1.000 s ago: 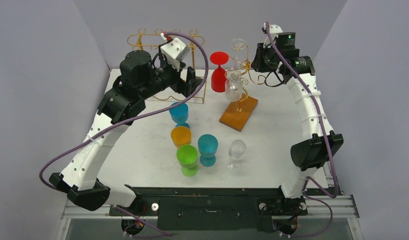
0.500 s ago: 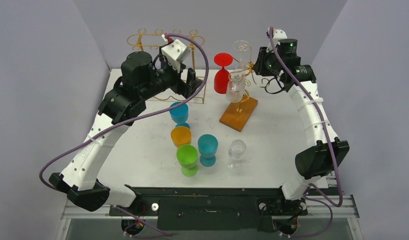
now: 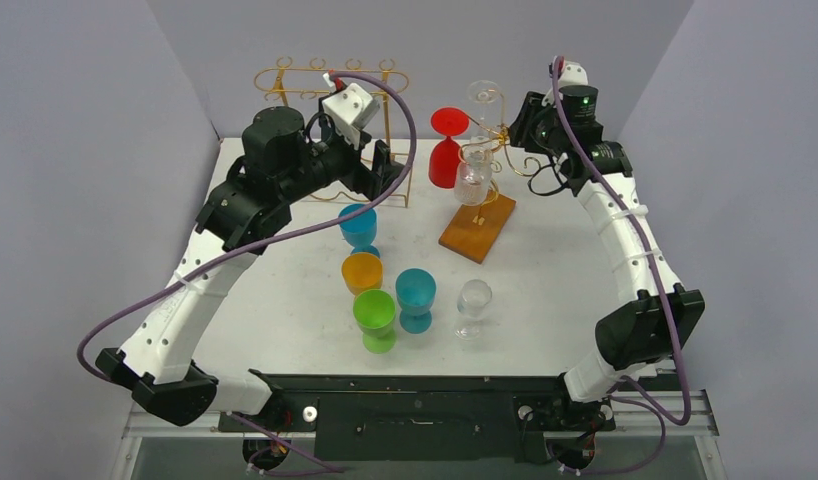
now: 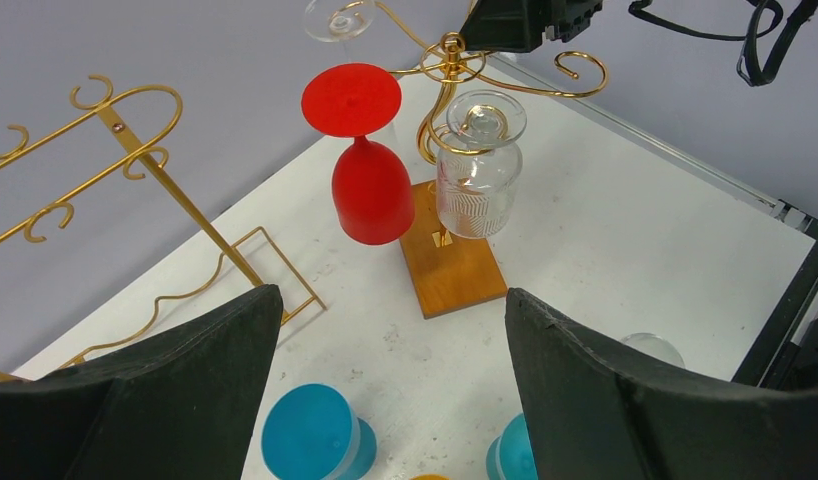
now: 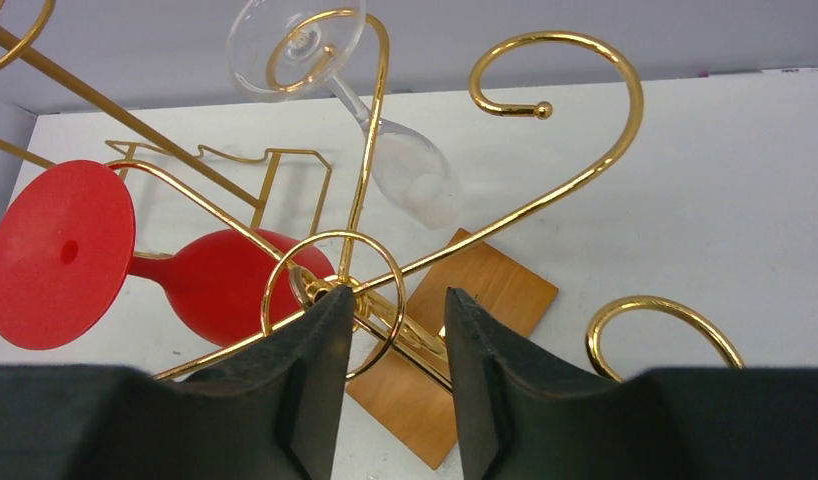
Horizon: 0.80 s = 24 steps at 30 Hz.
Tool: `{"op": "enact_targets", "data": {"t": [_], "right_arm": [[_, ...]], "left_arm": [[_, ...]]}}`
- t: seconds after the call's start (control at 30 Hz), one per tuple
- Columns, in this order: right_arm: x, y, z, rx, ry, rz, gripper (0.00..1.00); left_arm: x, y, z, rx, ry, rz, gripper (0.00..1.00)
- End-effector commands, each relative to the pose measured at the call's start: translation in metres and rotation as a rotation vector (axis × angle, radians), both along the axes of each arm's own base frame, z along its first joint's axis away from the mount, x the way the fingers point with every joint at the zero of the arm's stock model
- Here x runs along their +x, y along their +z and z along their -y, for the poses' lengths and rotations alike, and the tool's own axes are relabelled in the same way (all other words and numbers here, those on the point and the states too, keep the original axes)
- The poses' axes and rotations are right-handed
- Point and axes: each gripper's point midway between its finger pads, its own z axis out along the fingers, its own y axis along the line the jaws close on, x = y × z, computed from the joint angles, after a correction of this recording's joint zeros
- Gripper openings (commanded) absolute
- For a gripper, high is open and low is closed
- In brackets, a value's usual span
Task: Place the wine glass upside down on the wine glass rack
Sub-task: Adjust the wine rack at the center of the board.
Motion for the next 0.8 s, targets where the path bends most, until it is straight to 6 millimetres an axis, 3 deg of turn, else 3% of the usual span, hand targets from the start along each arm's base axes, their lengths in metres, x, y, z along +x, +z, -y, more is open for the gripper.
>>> {"op": "enact_targets", "data": {"t": [0.0,0.17,0.33,0.77], "right_arm": [[-0.035,-0.066,0.008,-0.043,-0.027,-0.292,0.41],[-0.028,-0.036,0.018,-0.033,-0.013,-0.230,0.47],[-0.029,-0.002,0.015,-0.069,0.082,-0.158,0.47],[-0.023,0.046,0.012,-0.188,0.256,-0.045,0.50]], "left_arm": [[-0.011,0.023,-0.006,-0.055,-0.007,0.050,0.79],[-0.012,0.021,-0.008,-0.050,-0.003,0.047,0.79],[-0.013,0.021,-0.011,-0.043,0.003,0.054,0.80],[-0.012,0.021,-0.014,-0.043,0.007,0.059,0.80]]}}
